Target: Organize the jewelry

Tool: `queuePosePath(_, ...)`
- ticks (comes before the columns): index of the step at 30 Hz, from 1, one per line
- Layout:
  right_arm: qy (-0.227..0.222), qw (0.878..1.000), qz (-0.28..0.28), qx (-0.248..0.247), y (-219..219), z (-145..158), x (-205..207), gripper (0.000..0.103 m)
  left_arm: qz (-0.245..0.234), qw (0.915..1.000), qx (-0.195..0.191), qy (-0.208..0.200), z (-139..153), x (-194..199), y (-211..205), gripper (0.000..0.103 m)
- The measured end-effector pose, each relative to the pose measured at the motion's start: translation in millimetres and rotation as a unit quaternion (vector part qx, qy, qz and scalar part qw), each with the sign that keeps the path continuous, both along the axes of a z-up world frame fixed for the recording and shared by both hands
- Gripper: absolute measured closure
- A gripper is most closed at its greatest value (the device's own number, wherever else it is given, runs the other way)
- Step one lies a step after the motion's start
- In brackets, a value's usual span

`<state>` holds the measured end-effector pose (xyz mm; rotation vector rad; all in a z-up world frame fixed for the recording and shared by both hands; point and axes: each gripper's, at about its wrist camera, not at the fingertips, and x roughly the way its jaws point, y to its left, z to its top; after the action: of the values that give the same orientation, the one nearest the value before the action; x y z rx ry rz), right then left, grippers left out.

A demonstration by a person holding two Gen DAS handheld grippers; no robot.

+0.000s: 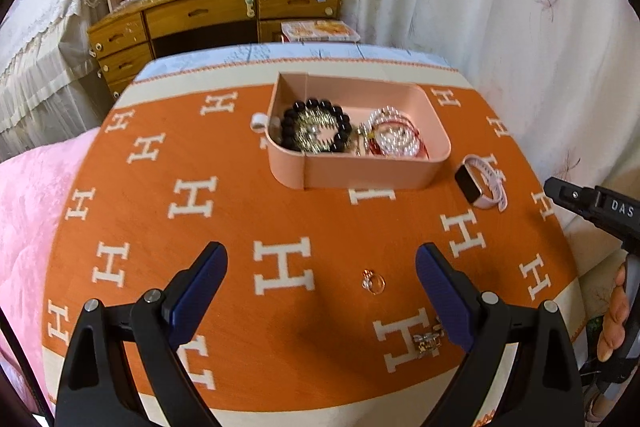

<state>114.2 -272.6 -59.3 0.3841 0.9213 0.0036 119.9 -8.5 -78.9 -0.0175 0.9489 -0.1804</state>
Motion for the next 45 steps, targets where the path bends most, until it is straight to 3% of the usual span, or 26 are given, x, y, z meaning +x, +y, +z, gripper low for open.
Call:
queuePosePath(9, 0.026, 1.000, 0.012, -0.002, 4, -22, 27, 0.074, -0.012, 0.9995, 0.008, 0.027, -23, 0, -4, 0.009)
queuePosePath(17, 0.053, 0.997, 0.029, -0.055, 23, -49, 62, 0.074, -0.043, 0.9984, 0.002, 0.036, -31, -16, -5, 0.009)
queuePosePath(19, 0.043, 0.996, 0.032, -0.076, 27, -52, 65, 0.081, -0.053, 0.9980, 0.011, 0.032, -33, -19, -9, 0.009)
queuePosePath(20, 0.043, 0.995, 0.033, -0.086, 29, -54, 65, 0.094, -0.056, 0.9978, 0.015, 0.031, -34, -20, -11, 0.009)
queuePosePath(21, 0.038, 0.994, 0.031, -0.099, 30, -55, 65, 0.094, -0.058, 0.9977, 0.020, 0.029, -34, -19, -13, 0.009)
queuePosePath(26, 0.021, 0.995, 0.027, -0.093, 27, -56, 53, 0.095, -0.058, 0.9973, 0.002, 0.045, -37, -8, -23, 0.028)
queuePosePath(33, -0.006, 0.997, 0.025, -0.069, 22, -58, 33, 0.094, -0.030, 0.9932, -0.004, 0.113, -52, 18, -38, 0.066)
queuePosePath(41, -0.018, 0.999, 0.029, -0.037, 13, -62, 30, 0.094, 0.001, 0.9875, -0.015, 0.157, -56, 36, -40, 0.070)
queuePosePath(43, -0.019, 0.999, 0.029, -0.029, 11, -62, 30, 0.094, 0.006, 0.9861, -0.015, 0.166, -56, 39, -40, 0.087)
queuePosePath(45, -0.018, 0.999, 0.030, -0.020, 8, -63, 30, 0.094, 0.004, 0.9841, -0.018, 0.177, -58, 44, -41, 0.091)
